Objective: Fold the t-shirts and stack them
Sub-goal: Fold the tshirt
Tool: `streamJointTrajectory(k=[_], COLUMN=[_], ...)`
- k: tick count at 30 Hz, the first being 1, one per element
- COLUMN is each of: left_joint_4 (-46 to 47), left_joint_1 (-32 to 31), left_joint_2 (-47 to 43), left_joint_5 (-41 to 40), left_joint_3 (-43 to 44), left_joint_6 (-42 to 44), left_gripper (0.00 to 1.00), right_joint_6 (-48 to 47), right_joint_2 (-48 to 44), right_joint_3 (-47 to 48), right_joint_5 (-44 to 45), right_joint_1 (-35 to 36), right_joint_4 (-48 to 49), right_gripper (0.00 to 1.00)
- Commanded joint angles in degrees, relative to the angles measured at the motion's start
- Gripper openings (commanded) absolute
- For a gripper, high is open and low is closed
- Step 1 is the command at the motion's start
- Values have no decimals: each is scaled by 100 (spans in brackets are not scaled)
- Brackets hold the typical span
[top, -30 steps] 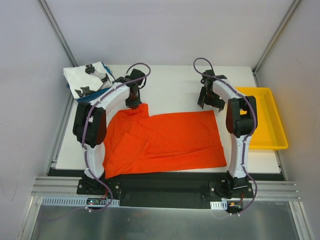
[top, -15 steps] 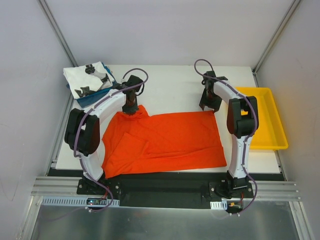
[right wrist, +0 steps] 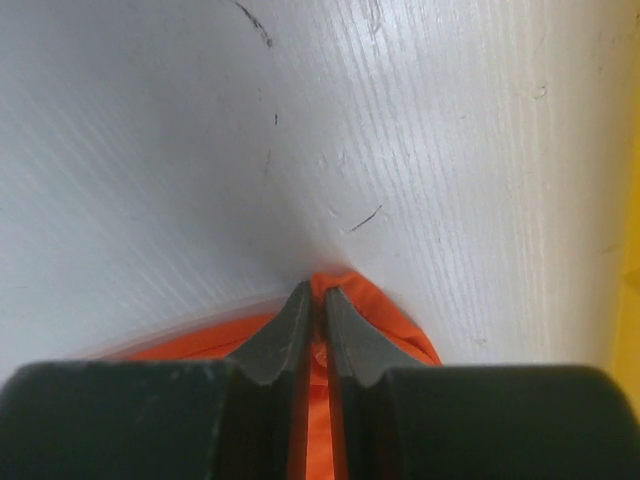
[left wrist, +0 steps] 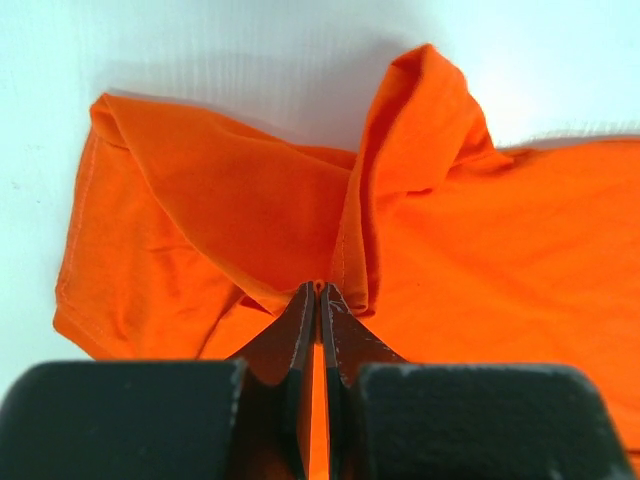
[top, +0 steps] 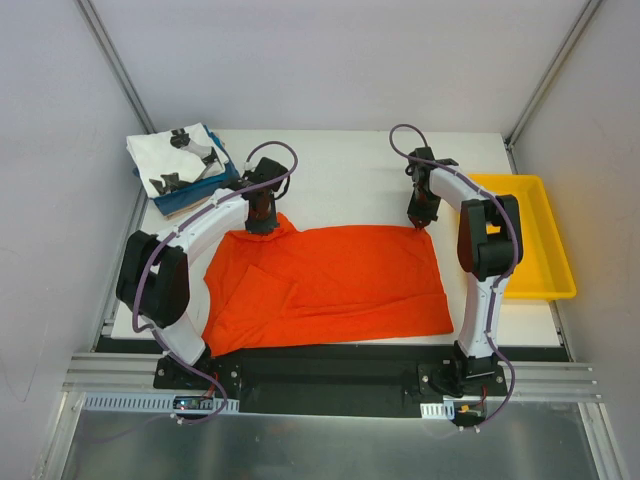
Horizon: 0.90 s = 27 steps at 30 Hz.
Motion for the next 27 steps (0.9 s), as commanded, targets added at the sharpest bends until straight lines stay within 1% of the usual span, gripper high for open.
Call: streamJointTrajectory(k=[1, 8, 11, 19, 27], left_joint_4=[-32, -41, -32, -41, -50], left_joint_1=[-134, -485, -582, -705, -828], left_joint_2=[-595, -1368, -1921, -3020, -4216], left_joint_5=[-33, -68, -33, 300, 670], left_joint_3=[-316, -1124, -1528, -2451, -3041], left_joint_6=[-146, -287, -401, -691, -981], left_gripper=[0, 0, 0, 0, 0], right_joint_6=[-207, -348, -383, -436, -532], right_joint_2=[-571, -1432, -1775, -2741, -3226], right_joint_3=[-421, -1397, -1757, -2320, -2584], right_joint_5=[-92, -312, -365, -208, -207], right_joint_1=[-50, -41, -50, -32, -23], right_joint_4=[0, 396, 484, 440, 378], right_gripper=[8, 6, 5, 5, 5])
